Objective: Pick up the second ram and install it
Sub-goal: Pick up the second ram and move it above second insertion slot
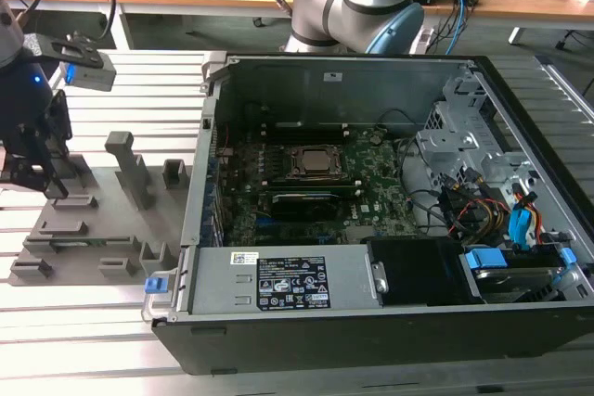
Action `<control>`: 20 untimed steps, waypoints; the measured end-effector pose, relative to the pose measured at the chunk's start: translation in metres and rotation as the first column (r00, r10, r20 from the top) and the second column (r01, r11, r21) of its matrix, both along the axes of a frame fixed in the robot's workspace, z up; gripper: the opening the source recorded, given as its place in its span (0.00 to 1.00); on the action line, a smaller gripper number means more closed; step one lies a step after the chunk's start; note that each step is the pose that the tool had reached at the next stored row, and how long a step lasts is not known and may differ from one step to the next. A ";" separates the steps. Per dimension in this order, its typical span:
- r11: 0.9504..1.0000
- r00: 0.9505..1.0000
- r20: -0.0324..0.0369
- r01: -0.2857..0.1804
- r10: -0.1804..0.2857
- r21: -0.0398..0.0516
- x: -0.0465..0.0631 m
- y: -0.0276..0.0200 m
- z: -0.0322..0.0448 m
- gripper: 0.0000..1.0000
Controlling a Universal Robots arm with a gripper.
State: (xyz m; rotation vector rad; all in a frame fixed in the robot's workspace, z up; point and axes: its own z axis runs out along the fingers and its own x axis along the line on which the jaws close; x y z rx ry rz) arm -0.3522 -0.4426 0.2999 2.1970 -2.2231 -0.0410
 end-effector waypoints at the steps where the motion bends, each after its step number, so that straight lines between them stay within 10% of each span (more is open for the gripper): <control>1: 1.000 1.000 0.000 0.000 0.000 0.000 0.000 0.0000 -0.0014 0.36; 20: 1.000 1.000 0.000 0.000 0.000 0.000 0.000 0.0000 -0.0322 0.36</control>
